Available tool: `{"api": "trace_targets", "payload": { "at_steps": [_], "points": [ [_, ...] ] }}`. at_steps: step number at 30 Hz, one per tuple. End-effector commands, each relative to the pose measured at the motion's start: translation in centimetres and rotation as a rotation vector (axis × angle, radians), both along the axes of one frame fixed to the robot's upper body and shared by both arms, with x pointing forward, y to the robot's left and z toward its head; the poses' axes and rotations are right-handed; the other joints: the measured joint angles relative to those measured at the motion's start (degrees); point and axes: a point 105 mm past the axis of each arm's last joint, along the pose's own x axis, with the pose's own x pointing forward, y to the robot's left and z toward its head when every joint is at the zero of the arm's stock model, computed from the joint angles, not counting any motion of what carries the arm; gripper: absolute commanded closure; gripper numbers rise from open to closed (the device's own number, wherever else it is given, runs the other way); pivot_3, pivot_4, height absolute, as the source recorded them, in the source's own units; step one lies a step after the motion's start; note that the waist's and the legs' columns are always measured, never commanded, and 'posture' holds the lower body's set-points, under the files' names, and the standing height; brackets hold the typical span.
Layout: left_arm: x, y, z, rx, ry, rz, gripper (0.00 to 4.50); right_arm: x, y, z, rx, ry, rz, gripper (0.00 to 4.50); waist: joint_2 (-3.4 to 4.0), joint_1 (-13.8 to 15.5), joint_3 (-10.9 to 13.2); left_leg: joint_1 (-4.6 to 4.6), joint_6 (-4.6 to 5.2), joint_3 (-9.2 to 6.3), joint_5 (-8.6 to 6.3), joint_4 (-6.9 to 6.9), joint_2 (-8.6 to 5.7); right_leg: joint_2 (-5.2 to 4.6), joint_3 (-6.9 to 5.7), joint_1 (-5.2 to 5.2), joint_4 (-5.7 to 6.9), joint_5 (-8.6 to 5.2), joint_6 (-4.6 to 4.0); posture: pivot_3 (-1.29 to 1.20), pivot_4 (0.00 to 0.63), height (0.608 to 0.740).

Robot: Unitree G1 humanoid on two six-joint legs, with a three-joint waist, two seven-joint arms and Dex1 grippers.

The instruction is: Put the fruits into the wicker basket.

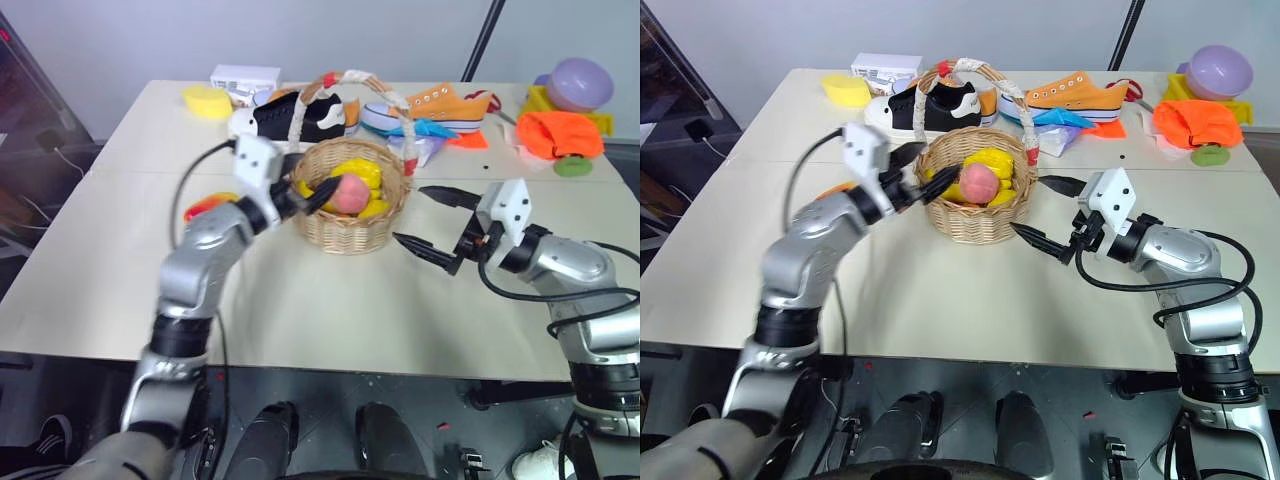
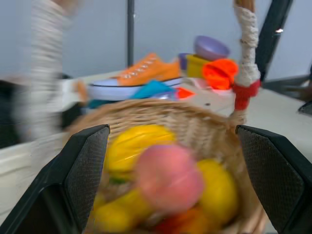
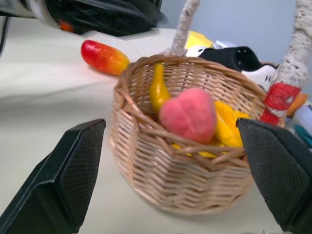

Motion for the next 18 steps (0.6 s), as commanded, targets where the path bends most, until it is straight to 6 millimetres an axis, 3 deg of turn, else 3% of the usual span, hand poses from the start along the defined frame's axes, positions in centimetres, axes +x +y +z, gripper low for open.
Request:
{"api": "trace_targets", "payload": {
  "at_steps": [1, 5, 9, 14, 18],
  "points": [
    [-0.7, 4.6, 1.1, 0.014, -0.046, 0.132, 0.07, -0.6, 0.5, 1.3, 0.02, -0.041, 0.035, 0.0, 0.0, 0.3, 0.0, 0.0, 0.11, -0.01, -0.06, 0.0, 0.01, 0.01, 0.0, 0.0, 0.0, 0.0, 0.0, 0.0, 0.15, 0.74],
    [0.6, 10.7, -0.7, 0.088, -0.017, 0.344, 0.07, -0.8, 2.4, 1.1, 0.036, -0.029, 0.101, 0.0, -0.01, 0.8, 0.0, 0.0, 0.23, -0.05, -0.13, 0.11, -0.04, -0.01, -0.04, 0.11, -0.05, 0.01, -0.01, 0.0, 0.15, 0.74],
    [1.8, 13.8, -3.1, 0.144, 0.056, 0.419, 0.07, -1.4, 3.9, 0.9, 0.028, -0.025, 0.155, 0.0, -0.02, 0.7, 0.0, 0.0, 0.23, -0.04, -0.14, 0.09, -0.04, -0.03, -0.03, 0.08, -0.05, 0.01, 0.0, 0.0, 0.15, 0.74],
    [3.7, 14.7, -4.2, 0.162, 0.133, 0.368, 0.07, -1.5, 4.2, 0.7, 0.011, -0.026, 0.157, 0.0, -0.04, 0.7, 0.0, -0.05, 0.23, -0.06, -0.14, 0.08, -0.04, -0.04, -0.07, 0.03, -0.04, 0.02, 0.0, 0.0, 0.15, 0.74],
    [4.7, 12.8, -4.4, 0.14, 0.159, 0.232, 0.07, -1.5, 4.3, 0.7, 0.01, -0.031, 0.154, 0.0, -0.04, 0.4, 0.0, -0.09, 0.23, -0.06, -0.14, 0.13, -0.05, -0.05, -0.1, 0.01, -0.04, 0.02, 0.01, 0.0, 0.15, 0.74]
  ]
}}
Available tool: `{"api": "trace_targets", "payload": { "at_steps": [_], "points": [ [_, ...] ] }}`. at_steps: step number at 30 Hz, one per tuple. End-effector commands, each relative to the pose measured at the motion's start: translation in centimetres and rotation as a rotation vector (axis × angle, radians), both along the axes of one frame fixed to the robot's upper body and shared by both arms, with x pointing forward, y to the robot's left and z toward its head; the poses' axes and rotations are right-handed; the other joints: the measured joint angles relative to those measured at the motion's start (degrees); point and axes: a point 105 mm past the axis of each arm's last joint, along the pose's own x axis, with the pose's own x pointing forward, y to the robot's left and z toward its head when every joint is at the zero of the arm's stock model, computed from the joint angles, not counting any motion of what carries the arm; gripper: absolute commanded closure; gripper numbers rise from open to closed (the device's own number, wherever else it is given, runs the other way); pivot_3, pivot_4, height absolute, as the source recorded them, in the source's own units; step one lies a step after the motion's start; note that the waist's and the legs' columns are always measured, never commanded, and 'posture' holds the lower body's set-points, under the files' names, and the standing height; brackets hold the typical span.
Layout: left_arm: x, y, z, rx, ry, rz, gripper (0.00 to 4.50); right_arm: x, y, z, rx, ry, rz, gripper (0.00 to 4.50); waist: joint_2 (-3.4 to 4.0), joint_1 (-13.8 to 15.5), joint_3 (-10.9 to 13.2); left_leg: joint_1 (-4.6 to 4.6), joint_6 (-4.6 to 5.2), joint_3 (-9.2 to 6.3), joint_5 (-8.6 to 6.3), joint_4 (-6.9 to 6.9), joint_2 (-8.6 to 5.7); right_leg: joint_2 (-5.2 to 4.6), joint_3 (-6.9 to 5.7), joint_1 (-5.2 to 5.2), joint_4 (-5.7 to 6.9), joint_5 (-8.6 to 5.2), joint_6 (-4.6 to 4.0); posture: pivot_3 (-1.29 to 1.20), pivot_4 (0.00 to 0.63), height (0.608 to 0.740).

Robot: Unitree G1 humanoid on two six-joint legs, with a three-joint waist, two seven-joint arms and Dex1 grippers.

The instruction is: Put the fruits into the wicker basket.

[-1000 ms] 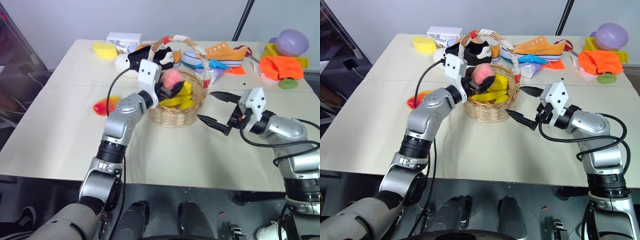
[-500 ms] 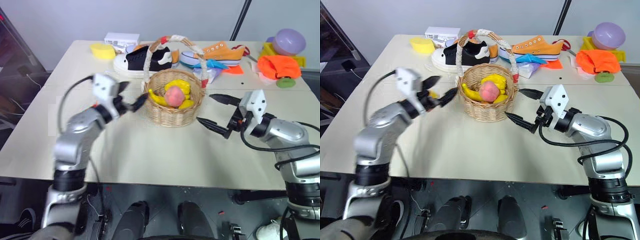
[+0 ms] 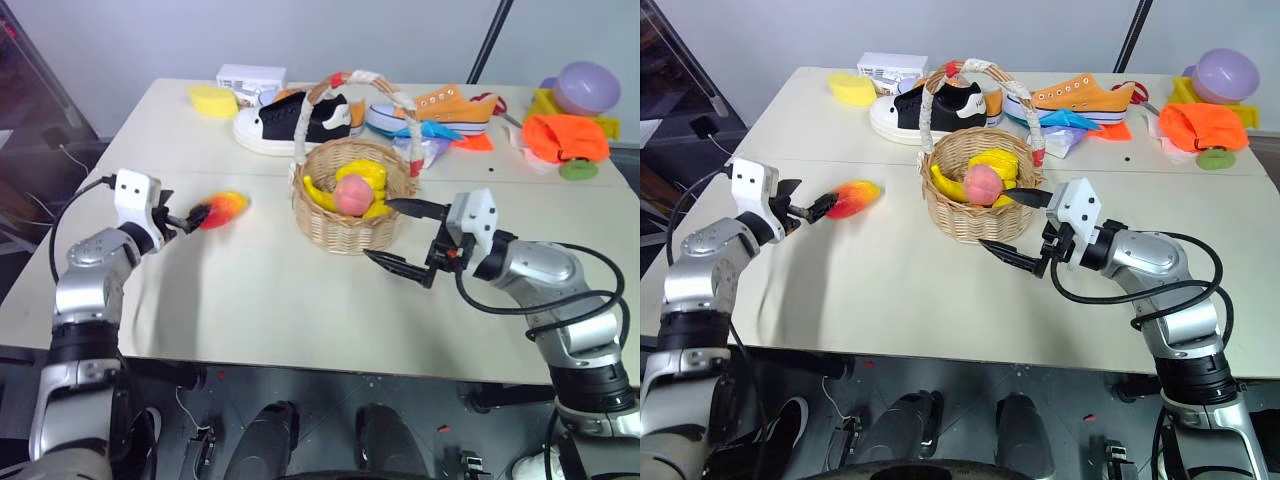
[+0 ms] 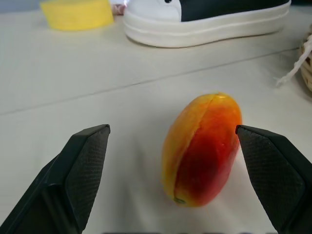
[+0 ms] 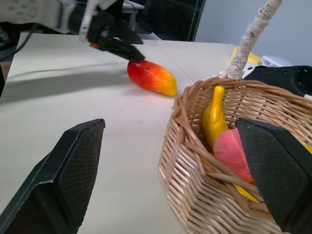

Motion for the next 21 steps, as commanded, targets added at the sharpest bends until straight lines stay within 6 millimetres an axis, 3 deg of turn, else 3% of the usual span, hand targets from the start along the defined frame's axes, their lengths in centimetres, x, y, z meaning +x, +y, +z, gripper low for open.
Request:
{"api": "trace_targets", "payload": {
  "at_steps": [1, 14, 20, 21],
  "points": [
    [0.7, -1.7, 0.8, -0.006, -0.023, -0.109, 0.07, -0.4, 0.4, 1.2, 0.003, -0.059, 0.012, 0.0, 0.0, 0.0, 0.0, 0.0, 0.0, 0.0, 0.0, 0.0, 0.0, 0.0, 0.0, -0.01, 0.01, 0.0, 0.0, 0.0, 0.15, 0.74],
    [2.0, -2.5, -3.0, 0.065, 0.133, -0.137, 0.07, -0.2, -0.2, 1.2, -0.015, -0.078, -0.021, 0.0, -0.01, -0.2, 0.0, -0.06, 0.01, 0.02, 0.0, 0.12, -0.01, 0.0, 0.03, -0.09, 0.15, 0.01, 0.02, 0.0, 0.15, 0.74],
    [2.1, -2.3, -3.7, 0.053, 0.145, -0.114, 0.07, -0.2, -0.2, 1.3, -0.016, -0.082, -0.021, 0.0, -0.04, -0.3, 0.0, -0.21, 0.02, 0.0, -0.01, 0.21, -0.01, 0.01, 0.0, -0.17, 0.18, 0.02, 0.04, 0.0, 0.15, 0.74],
    [2.1, -2.3, -3.7, 0.051, 0.141, -0.111, 0.6, -0.2, -0.3, 1.2, -0.019, -0.081, -0.023, 0.0, -0.04, -0.4, 0.0, -0.3, 0.01, 0.0, 0.0, 0.24, -0.01, 0.02, 0.0, -0.28, 0.22, 0.02, 0.04, 0.0, 0.15, 0.74]
  ]
}}
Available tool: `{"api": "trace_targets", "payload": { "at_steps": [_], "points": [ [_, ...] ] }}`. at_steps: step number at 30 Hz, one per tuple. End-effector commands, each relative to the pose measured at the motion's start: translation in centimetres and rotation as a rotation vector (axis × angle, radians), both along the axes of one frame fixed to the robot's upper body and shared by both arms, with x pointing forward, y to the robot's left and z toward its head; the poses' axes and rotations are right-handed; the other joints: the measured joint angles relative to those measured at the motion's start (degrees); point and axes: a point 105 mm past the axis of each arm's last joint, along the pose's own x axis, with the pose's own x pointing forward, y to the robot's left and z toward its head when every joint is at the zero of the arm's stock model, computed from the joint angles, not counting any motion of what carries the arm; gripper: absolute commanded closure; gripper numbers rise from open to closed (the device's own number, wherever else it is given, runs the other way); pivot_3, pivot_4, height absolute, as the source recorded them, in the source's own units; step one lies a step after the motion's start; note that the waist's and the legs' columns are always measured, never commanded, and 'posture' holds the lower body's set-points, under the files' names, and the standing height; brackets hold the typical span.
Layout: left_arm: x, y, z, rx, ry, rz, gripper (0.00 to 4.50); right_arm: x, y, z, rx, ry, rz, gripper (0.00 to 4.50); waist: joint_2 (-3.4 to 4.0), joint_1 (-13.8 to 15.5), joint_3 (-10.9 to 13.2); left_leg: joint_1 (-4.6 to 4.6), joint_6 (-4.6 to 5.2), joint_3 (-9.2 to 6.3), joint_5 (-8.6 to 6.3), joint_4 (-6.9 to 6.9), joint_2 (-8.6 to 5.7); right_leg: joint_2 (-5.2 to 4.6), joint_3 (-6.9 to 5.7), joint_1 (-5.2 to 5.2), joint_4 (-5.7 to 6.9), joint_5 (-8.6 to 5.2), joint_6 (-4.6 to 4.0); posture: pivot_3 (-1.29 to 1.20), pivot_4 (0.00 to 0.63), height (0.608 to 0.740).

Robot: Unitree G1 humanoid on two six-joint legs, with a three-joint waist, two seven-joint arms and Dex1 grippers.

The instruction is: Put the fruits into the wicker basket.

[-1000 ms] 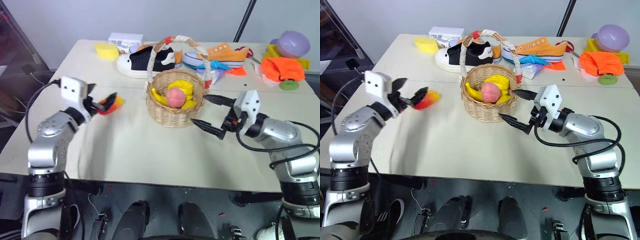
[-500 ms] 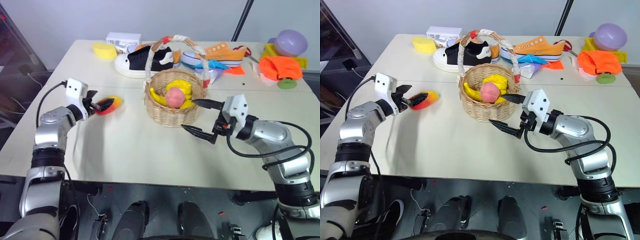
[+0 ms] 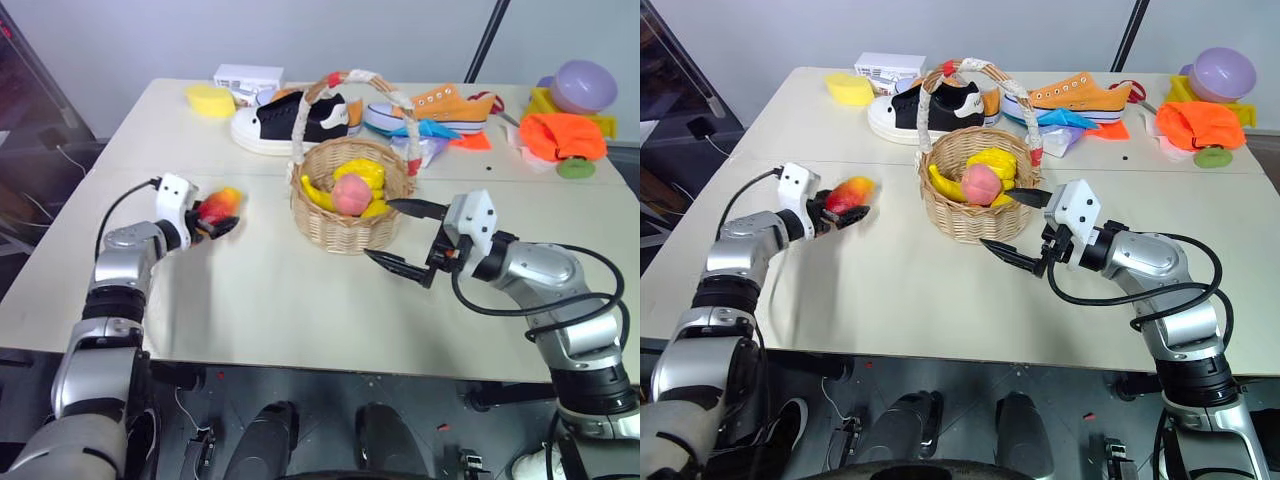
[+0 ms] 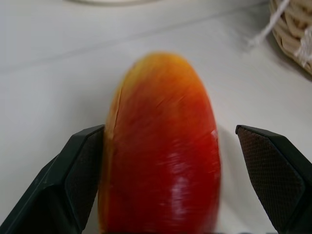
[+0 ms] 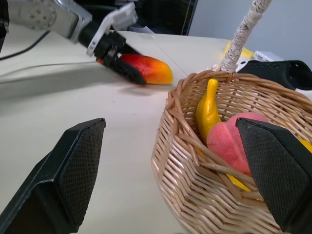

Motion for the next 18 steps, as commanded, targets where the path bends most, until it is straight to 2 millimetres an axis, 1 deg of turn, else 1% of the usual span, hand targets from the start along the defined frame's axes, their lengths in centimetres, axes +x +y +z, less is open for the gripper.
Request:
{"api": "trace_targets", "payload": {
  "at_steps": [1, 3, 4, 7, 10, 12, 13, 14, 16, 17, 18],
  "points": [
    [0.2, 0.6, 1.2, 0.013, -0.059, 0.017, 0.86, -0.3, -0.2, 1.3, -0.005, -0.071, 0.006, 0.0, 0.0, -0.2, 0.0, -0.06, 0.0, 0.0, 0.0, 0.02, 0.0, 0.0, 0.01, -0.07, 0.04, 0.0, 0.0, 0.0, 0.15, 0.74],
    [0.1, 0.6, 1.5, -0.008, -0.068, 0.019, 1.82, -0.2, -0.2, 1.3, -0.006, -0.072, 0.005, 0.0, 0.0, -0.1, 0.0, -0.07, 0.0, 0.0, 0.0, 0.01, 0.02, 0.02, 0.01, -0.11, 0.08, 0.0, 0.0, 0.0, 0.15, 0.74],
    [0.1, 0.6, 1.6, -0.014, -0.069, 0.018, 1.82, -0.2, -0.2, 1.4, -0.005, -0.072, 0.006, 0.0, 0.0, -0.1, 0.0, -0.07, 0.0, 0.0, 0.0, 0.01, 0.02, 0.02, 0.01, -0.11, 0.08, 0.0, 0.0, 0.0, 0.15, 0.74],
    [0.0, 1.2, 2.9, -0.041, -0.14, 0.053, 1.82, -0.1, -0.1, 1.3, -0.005, -0.075, 0.008, 0.0, 0.0, -0.1, 0.0, -0.09, 0.0, 0.0, 0.0, 0.04, 0.01, 0.01, 0.01, -0.11, 0.07, 0.0, 0.0, 0.0, 0.15, 0.74],
    [-0.8, 1.1, 3.9, -0.09, -0.182, 0.033, 1.82, -0.1, -0.2, 1.2, -0.008, -0.075, 0.007, 0.0, 0.0, 0.0, 0.0, -0.13, 0.0, -0.01, 0.0, 0.06, 0.01, 0.01, 0.01, -0.14, 0.07, 0.0, 0.0, 0.0, 0.15, 0.74],
    [-2.2, 0.8, 4.6, -0.089, -0.222, -0.022, 1.82, -0.1, -0.5, 1.2, -0.008, -0.075, 0.0, 0.0, 0.0, -0.1, 0.0, -0.14, -0.01, 0.0, 0.01, 0.06, 0.01, -0.01, 0.02, -0.15, 0.07, 0.01, 0.0, 0.0, 0.15, 0.74],
    [-3.5, 0.5, 5.1, -0.125, -0.216, -0.068, 1.82, 0.0, -0.7, 1.3, -0.006, -0.078, -0.011, 0.0, 0.0, -0.2, 0.0, -0.14, -0.03, 0.0, 0.02, 0.06, 0.02, -0.01, 0.03, -0.15, 0.07, 0.0, 0.0, 0.0, 0.15, 0.74],
    [-4.7, 0.2, 5.7, -0.126, -0.228, -0.113, 1.82, 0.0, -1.0, 1.3, 0.002, -0.08, -0.025, 0.0, 0.0, -0.4, 0.0, -0.14, -0.07, 0.01, 0.04, 0.06, 0.02, -0.02, 0.05, -0.16, 0.07, 0.01, 0.0, 0.0, 0.15, 0.74],
    [-7.1, -1.1, 7.4, -0.173, -0.244, -0.208, 1.82, 0.2, -1.6, 1.4, 0.02, -0.084, -0.054, 0.0, 0.0, -0.3, 0.0, -0.16, -0.09, 0.02, 0.05, 0.01, 0.04, -0.03, 0.11, -0.2, 0.06, 0.01, -0.01, 0.0, 0.15, 0.74],
    [-7.8, -1.6, 7.9, -0.193, -0.24, -0.229, 1.82, 0.3, -1.8, 1.4, 0.028, -0.085, -0.064, 0.0, 0.0, -0.2, 0.0, -0.16, -0.09, 0.02, 0.05, 0.01, 0.06, -0.04, 0.11, -0.21, 0.07, 0.01, -0.01, 0.0, 0.15, 0.74],
    [-8.3, -2.8, 8.6, -0.198, -0.254, -0.27, 1.82, 0.4, -2.1, 1.4, 0.042, -0.083, -0.077, 0.0, 0.0, 0.2, 0.0, -0.19, 0.0, 0.0, 0.0, 0.02, 0.08, -0.04, 0.1, -0.23, 0.06, 0.04, -0.06, 0.0, 0.15, 0.74]
  ]
}}
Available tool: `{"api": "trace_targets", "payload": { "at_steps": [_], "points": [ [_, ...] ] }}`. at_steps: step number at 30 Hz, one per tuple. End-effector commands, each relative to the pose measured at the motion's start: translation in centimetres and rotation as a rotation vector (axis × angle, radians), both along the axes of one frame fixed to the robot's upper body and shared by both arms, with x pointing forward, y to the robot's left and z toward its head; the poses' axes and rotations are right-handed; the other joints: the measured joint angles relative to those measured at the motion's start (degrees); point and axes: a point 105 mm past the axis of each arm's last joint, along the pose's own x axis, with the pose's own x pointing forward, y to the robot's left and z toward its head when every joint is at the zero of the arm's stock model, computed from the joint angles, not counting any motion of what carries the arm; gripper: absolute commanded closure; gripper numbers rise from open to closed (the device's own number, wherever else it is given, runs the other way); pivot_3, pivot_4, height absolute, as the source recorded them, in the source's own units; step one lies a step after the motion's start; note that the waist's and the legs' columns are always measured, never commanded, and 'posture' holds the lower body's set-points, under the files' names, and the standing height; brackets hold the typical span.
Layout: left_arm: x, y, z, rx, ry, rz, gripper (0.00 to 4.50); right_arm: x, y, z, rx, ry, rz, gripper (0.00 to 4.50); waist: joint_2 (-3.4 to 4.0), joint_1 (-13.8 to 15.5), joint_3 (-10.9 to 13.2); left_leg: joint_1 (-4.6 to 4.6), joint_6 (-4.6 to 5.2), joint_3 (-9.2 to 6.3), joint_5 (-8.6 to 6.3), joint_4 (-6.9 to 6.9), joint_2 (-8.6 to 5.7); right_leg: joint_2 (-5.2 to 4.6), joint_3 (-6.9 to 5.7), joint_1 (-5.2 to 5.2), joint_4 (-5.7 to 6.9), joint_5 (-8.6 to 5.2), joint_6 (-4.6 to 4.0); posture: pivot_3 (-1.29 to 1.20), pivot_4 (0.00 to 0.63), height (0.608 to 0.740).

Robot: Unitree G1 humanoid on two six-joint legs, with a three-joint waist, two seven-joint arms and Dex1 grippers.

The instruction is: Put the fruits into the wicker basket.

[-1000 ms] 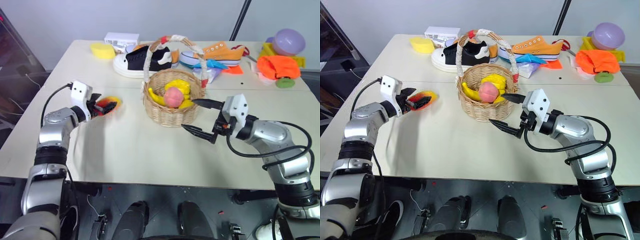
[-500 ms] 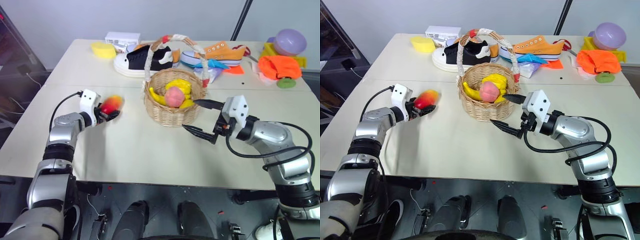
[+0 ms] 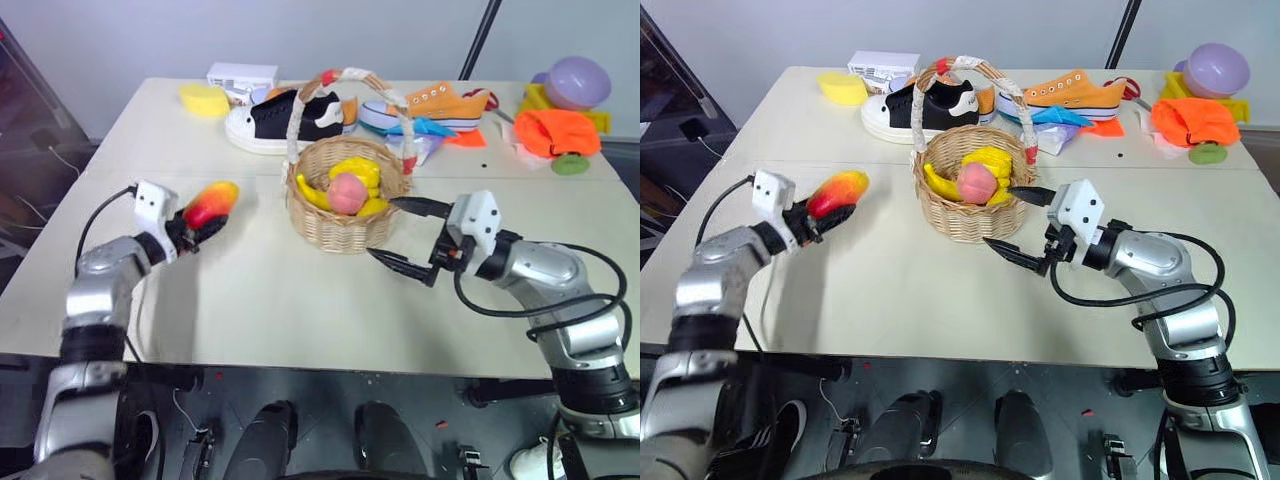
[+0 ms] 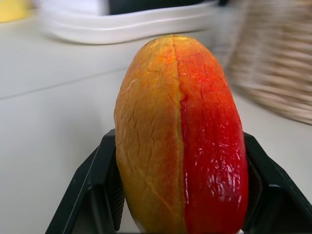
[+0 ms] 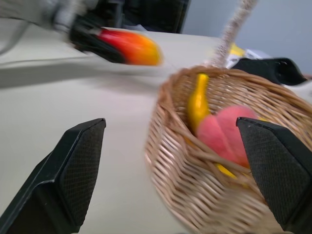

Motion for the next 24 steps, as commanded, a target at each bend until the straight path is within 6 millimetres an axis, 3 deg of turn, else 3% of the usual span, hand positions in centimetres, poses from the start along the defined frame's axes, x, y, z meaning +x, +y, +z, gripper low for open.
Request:
{"api": "trace_targets", "payload": {
  "at_steps": [1, 5, 8, 11, 16, 21, 24],
  "points": [
    [-1.9, -3.0, 5.1, -0.036, -0.124, -0.131, 1.82, 0.2, -0.9, 1.4, 0.05, -0.058, -0.04, 0.0, 0.0, 0.6, 0.0, -0.01, 0.01, -0.04, -0.01, 0.03, 0.0, 0.01, -0.02, 0.05, 0.0, 0.02, -0.03, 0.0, 0.15, 0.74],
    [-0.9, -10.1, 7.8, -0.119, -0.185, -0.238, 1.82, 1.6, -1.9, 1.5, 0.06, -0.076, -0.119, 0.0, -0.01, 1.9, 0.0, 0.01, 0.05, -0.07, -0.02, 0.2, -0.09, 0.02, -0.12, 0.24, -0.13, 0.21, 0.04, 0.0, 0.15, 0.74],
    [2.1, -15.0, 7.9, -0.165, -0.167, -0.202, 1.82, 2.2, -2.2, 2.2, 0.092, -0.106, -0.152, 0.0, -0.05, 1.7, 0.0, 0.02, 0.02, -0.04, 0.0, 0.31, -0.16, 0.0, -0.1, 0.35, -0.25, 0.31, 0.19, 0.0, 0.15, 0.74],
    [4.1, -18.4, 7.6, -0.126, -0.153, -0.179, 1.82, 2.2, -2.1, 2.4, 0.094, -0.121, -0.163, 0.0, -0.05, 1.2, 0.0, 0.02, -0.19, 0.06, 0.13, 0.26, -0.13, 0.03, -0.07, 0.28, -0.25, 0.31, 0.2, 0.0, 0.15, 0.74],
    [5.0, -20.0, 7.8, -0.129, -0.151, -0.198, 1.82, 1.9, -2.5, 2.6, 0.093, -0.136, -0.194, 0.0, -0.04, -0.2, 0.0, -0.02, -0.22, 0.15, 0.15, 0.13, 0.02, 0.21, 0.08, 0.08, -0.24, 0.3, 0.2, 0.0, 0.15, 0.74],
    [3.9, -20.4, 8.0, -0.157, -0.176, -0.268, 0.03, 2.0, -3.0, 2.6, 0.121, -0.135, -0.232, 0.0, -0.04, 0.2, 0.0, -0.04, -0.22, 0.15, 0.15, 0.19, 0.02, 0.22, 0.11, 0.1, -0.22, 0.31, 0.2, 0.0, 0.15, 0.74],
    [3.0, -19.8, 8.0, -0.136, -0.198, -0.289, 0.03, 2.4, -3.1, 2.7, 0.184, -0.123, -0.272, 0.0, -0.04, 0.2, 0.0, -0.03, -0.22, 0.14, 0.15, 0.19, 0.02, 0.22, 0.13, 0.1, -0.23, 0.31, 0.2, 0.0, 0.15, 0.74]
  ]
}}
